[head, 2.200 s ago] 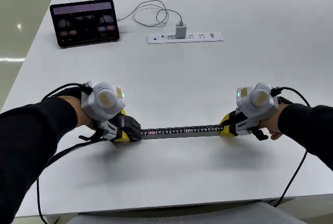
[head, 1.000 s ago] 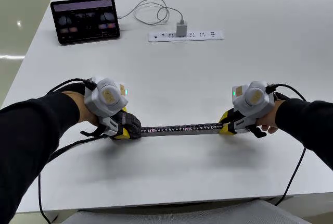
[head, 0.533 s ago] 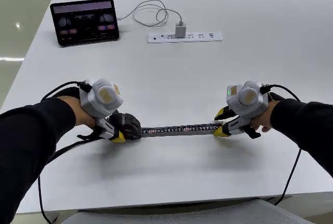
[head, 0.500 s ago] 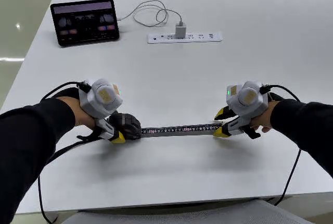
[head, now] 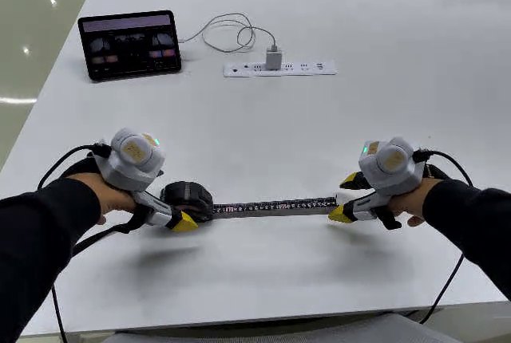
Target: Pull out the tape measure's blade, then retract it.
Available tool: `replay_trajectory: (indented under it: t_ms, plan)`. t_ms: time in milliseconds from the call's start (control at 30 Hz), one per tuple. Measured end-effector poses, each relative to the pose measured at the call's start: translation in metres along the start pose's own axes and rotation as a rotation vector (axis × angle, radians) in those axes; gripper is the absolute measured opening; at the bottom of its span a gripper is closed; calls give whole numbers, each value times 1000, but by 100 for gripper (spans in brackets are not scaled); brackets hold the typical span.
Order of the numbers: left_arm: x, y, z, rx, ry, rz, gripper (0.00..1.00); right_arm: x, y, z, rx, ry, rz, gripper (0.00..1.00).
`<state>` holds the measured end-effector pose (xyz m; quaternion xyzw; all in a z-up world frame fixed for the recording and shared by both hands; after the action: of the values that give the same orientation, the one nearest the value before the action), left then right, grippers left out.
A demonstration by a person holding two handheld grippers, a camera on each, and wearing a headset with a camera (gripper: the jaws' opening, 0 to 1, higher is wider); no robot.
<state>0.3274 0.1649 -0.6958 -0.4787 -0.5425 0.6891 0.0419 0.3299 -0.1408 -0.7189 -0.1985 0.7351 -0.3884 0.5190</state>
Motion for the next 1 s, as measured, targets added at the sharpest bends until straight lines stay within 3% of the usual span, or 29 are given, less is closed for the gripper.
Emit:
replay_trajectory:
  t_ms: [167, 233, 400, 433, 500, 733, 767, 833, 867, 1000]
  plan:
    - [5, -6, 0, -35, -48, 48, 99, 5, -5, -12, 19, -1, 22, 43]
    - [8, -8, 1, -48, -51, 52, 100, 7, -7, -11, 35, 6, 33, 45]
    - [10, -18, -1, -109, -106, 111, 100, 12, -17, -11, 78, 26, 68, 49]
    - [8, -22, -4, -132, -113, 145, 100, 13, -20, -12, 92, 19, 75, 50]
    - [9, -28, -5, -148, -137, 170, 100, 14, -24, -14, 102, 30, 95, 52]
    - [18, -43, -12, -209, -201, 230, 100, 20, -35, -19, 147, 45, 129, 57]
    - [20, -46, -14, -228, -225, 242, 100, 21, -37, -20, 152, 51, 134, 58]
    - [22, -53, -12, -212, -320, 261, 100, 24, -39, -22, 164, 60, 134, 64]
    - [24, -55, -14, -220, -339, 266, 100, 25, -41, -22, 170, 64, 136, 67]
    - [34, -64, -14, -240, -318, 271, 100, 29, -51, -25, 199, 85, 160, 73]
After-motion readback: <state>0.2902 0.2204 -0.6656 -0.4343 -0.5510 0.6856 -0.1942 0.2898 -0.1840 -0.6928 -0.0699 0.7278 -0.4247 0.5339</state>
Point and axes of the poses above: the centre of the closed fingertips' face, and the gripper's own axes: y roughly forward along the fingers, z roughly to its right, x roughly out of its underside, the point moved 3 cm from there along -y, roughly backward along the fingers, and after that the axes turned 10 degrees about -x, right-handed, at the moved point
